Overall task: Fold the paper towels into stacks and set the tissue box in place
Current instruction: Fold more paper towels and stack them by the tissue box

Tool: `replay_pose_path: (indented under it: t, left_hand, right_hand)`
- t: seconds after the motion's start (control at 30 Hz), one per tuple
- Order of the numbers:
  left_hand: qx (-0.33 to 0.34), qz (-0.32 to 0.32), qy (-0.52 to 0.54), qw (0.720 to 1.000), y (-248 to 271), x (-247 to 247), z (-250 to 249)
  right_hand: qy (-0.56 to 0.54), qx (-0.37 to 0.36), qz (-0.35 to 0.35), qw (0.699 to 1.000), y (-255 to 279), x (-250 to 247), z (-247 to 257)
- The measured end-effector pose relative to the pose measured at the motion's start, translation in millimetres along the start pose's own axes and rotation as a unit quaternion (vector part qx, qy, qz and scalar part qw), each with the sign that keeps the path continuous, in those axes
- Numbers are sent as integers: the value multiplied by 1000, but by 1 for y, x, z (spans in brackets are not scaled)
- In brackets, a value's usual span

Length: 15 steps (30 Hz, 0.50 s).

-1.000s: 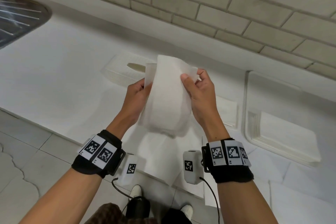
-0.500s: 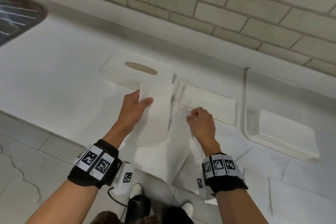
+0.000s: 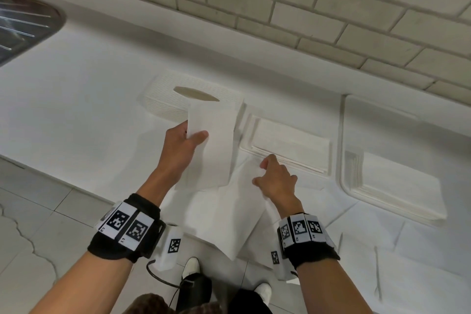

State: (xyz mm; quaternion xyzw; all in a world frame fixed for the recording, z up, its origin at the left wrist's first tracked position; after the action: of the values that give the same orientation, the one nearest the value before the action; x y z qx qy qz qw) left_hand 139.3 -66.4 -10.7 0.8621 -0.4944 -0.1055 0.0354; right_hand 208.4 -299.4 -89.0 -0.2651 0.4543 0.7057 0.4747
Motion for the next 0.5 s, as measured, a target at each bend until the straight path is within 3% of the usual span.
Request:
replay_pose_path:
  t: [0.13,0.23,0.33,0.5]
  left_hand:
    - [33,-11,0,999,0,-3,-9]
    - [48,-6,-8,999,-1,-1,-12]
    - [38,25,-1,999,1,9,-10]
    - [-30,139,62,988,17,42,-11]
  right_hand:
    - [-40,-32,13,999,4,-10,11]
    - [-158,-121,49,979,19,-34,42]
    - [-210,-202,83,953,39,-66,83]
    - [-271,-237,-14,933,45,-105,113]
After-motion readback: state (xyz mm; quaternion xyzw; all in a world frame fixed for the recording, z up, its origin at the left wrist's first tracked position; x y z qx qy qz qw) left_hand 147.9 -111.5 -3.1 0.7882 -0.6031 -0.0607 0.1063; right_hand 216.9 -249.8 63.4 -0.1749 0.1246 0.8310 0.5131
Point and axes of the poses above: each hand's wrist, its own y-axis away from the middle knuckle, its own x-axis out of the palm, z = x × y, the point moved 8 cm from there along -y, towards the middle knuckle, and after that the axes turned 6 degrees about -y, right-handed, at the moved point
